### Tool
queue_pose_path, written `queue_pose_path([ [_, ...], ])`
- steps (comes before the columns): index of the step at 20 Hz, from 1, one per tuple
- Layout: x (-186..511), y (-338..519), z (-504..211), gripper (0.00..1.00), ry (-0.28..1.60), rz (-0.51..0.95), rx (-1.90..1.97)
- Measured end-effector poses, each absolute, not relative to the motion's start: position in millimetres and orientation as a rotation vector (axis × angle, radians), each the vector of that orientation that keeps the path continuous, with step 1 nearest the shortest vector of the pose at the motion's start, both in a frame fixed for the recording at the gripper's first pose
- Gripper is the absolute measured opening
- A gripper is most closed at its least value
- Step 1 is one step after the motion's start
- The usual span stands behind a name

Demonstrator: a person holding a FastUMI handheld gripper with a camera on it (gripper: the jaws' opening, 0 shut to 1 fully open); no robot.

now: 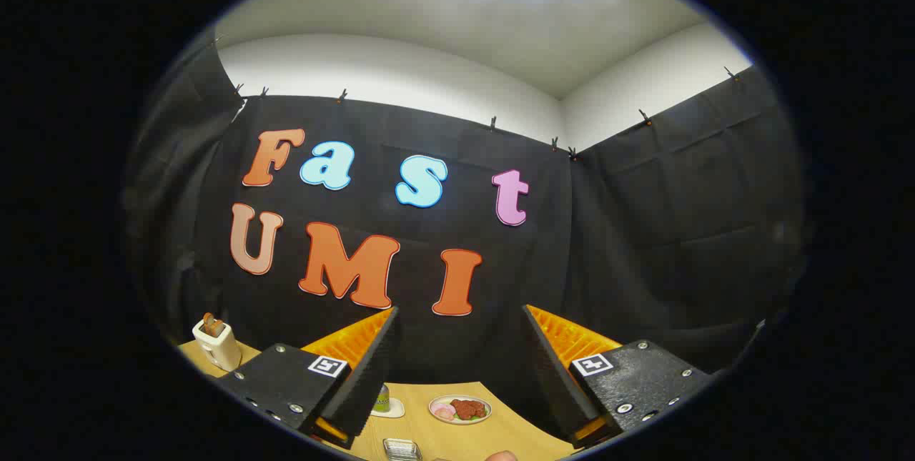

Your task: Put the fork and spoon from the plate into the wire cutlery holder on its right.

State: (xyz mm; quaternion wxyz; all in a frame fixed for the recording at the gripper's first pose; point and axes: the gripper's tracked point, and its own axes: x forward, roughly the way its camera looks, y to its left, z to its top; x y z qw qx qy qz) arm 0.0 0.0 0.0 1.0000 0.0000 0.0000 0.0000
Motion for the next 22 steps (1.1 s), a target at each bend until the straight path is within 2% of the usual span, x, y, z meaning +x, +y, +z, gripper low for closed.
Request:
queue_pose_path([
  [22,4.0,16.7,2.7,0.98,-0.031,0.022,0.002],
])
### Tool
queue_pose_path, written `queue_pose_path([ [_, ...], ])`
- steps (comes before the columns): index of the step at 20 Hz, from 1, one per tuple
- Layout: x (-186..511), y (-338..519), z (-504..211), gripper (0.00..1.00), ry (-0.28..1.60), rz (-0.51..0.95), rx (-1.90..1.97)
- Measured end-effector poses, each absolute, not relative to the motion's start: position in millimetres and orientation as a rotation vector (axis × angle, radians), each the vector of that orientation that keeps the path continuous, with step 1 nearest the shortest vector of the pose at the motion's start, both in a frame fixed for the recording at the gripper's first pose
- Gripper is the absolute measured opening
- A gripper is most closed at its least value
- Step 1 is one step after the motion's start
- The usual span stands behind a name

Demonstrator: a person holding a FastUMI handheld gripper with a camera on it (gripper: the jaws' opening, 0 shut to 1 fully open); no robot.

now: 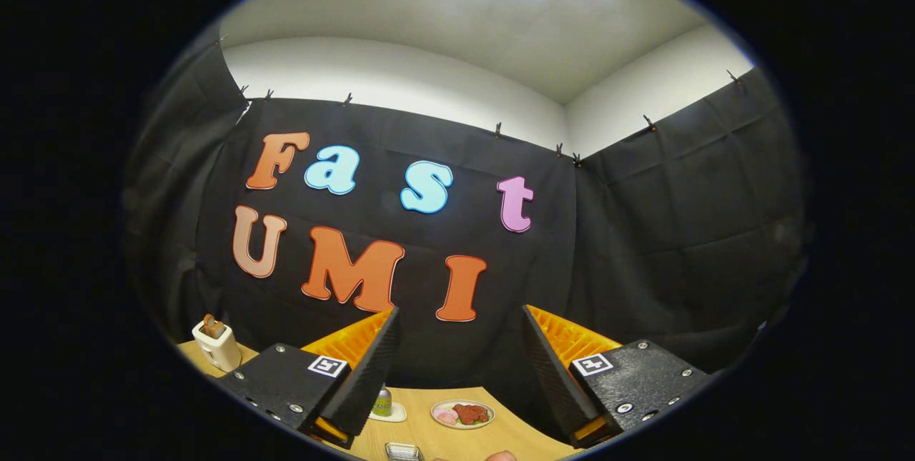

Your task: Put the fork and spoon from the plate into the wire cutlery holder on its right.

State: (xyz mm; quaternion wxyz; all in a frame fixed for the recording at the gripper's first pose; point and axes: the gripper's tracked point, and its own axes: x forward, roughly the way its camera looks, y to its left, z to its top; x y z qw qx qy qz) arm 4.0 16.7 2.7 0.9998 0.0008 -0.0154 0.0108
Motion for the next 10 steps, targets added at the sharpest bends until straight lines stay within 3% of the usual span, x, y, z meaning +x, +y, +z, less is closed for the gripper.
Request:
queue_pose_path([
  [10,14.0,80.7,-24.2,0.98,0.012,0.134,0.042],
])
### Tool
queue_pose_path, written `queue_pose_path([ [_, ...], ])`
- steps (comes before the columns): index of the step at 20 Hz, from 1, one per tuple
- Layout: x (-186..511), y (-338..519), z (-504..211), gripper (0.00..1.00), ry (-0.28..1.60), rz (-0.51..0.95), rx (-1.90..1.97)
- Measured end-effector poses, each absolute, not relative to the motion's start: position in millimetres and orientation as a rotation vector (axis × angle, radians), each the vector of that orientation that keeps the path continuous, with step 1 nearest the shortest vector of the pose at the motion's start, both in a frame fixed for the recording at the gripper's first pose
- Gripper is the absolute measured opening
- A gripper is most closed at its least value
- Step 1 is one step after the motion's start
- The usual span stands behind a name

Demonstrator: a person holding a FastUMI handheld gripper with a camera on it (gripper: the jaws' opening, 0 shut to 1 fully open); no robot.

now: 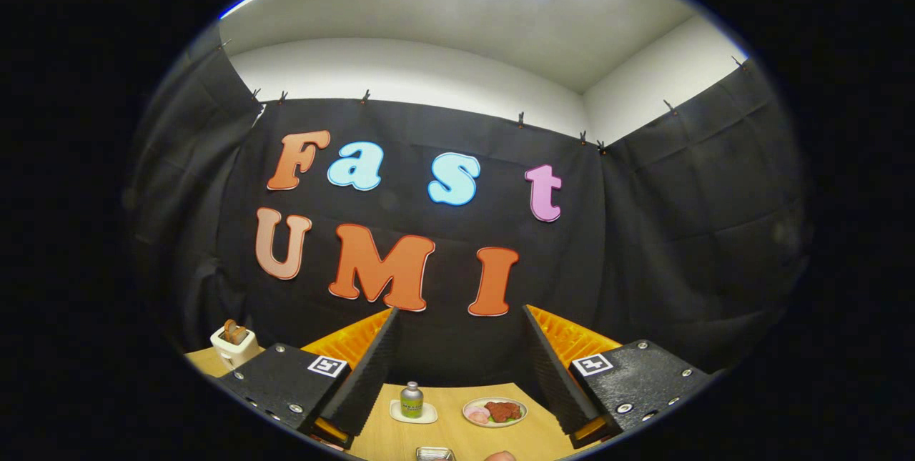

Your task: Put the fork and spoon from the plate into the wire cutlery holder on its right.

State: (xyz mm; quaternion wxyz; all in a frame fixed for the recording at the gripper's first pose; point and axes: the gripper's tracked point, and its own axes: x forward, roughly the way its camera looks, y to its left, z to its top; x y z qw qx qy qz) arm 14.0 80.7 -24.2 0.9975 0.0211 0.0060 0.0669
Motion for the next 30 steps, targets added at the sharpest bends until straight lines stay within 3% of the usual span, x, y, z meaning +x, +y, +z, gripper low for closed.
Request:
queue_pose_path([
  [13,-4.6,174.9,-69.5,0.98,0.167,0.280,0.122],
  [30,-66.9,305.5,-222.0,0.97,0.676,0.472,0.064],
])
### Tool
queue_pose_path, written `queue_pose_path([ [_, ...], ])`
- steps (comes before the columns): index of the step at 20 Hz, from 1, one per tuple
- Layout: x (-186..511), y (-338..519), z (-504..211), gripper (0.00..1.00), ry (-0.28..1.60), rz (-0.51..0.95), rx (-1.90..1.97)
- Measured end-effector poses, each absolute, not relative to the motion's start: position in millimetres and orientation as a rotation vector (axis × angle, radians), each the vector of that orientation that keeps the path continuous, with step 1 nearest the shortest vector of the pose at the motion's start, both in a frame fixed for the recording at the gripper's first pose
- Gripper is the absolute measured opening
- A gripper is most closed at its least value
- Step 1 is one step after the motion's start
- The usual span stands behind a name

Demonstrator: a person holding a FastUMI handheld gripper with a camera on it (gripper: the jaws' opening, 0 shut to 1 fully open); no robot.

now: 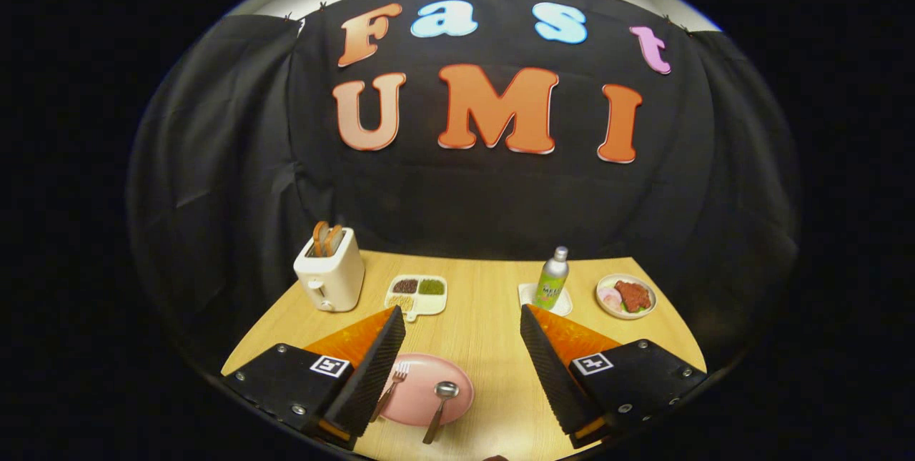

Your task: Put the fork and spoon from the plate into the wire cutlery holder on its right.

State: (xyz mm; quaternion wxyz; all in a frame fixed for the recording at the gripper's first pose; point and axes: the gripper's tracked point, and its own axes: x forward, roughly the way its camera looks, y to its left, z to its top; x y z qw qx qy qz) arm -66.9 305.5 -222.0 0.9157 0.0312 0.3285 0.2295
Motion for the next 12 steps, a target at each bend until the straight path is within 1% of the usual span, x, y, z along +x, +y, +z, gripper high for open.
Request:
queue_pose_path([
  [6,-106.0,328.6,-294.6,0.94,0.897,0.503,0.009],
  [12,-137.8,337.7,-360.2,0.85,1.079,0.505,-0.056],
])
